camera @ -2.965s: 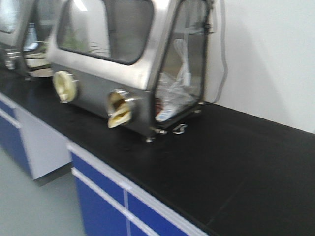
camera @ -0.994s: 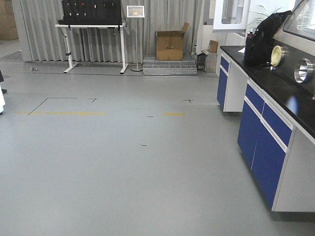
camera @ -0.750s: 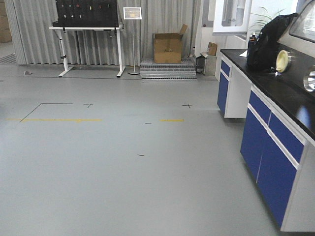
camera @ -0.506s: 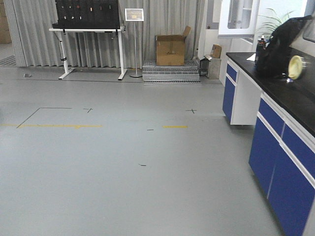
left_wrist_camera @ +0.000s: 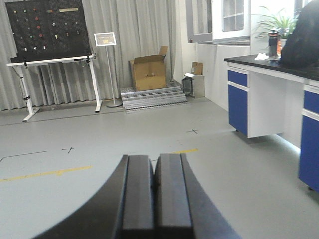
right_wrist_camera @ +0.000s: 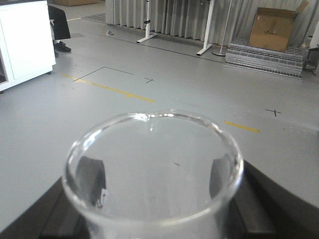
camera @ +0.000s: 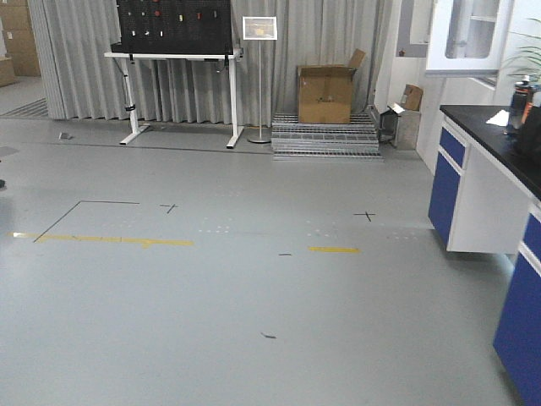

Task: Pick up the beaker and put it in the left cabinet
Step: 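Drive the base across the lab toward the white cabinet, holding the beaker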

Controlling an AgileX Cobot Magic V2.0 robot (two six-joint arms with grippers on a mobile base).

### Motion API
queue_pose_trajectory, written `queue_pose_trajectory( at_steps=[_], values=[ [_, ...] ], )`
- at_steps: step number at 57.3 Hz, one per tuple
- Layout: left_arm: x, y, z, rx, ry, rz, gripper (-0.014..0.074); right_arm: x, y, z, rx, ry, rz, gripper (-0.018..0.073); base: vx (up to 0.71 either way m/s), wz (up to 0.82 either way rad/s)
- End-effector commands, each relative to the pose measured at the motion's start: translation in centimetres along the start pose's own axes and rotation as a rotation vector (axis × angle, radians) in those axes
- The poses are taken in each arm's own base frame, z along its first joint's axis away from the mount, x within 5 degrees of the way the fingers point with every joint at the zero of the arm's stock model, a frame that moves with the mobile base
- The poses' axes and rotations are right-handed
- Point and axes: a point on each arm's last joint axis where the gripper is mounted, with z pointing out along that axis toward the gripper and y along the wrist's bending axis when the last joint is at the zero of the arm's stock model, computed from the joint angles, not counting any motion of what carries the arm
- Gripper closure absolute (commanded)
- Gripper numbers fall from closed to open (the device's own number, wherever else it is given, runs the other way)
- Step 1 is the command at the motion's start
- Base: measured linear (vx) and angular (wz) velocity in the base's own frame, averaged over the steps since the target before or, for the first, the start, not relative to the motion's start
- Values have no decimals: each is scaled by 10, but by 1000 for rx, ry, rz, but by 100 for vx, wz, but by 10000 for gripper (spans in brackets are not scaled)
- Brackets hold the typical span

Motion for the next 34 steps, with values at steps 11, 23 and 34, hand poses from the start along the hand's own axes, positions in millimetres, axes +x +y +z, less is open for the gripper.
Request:
queue_pose_trajectory(
  at_steps=[11,23,34],
  values=[
    [-3,0,-1,-4,-85,-12,595,-17,0,-3,-15,-104,-27,565,69,2],
    [-3,0,-1,-4,-85,-12,595,-17,0,-3,-15,-105,-27,565,71,-9],
    [-3,0,-1,-4,-85,-12,595,-17,0,-3,-14,-102,-27,565,71,-15]
  ],
)
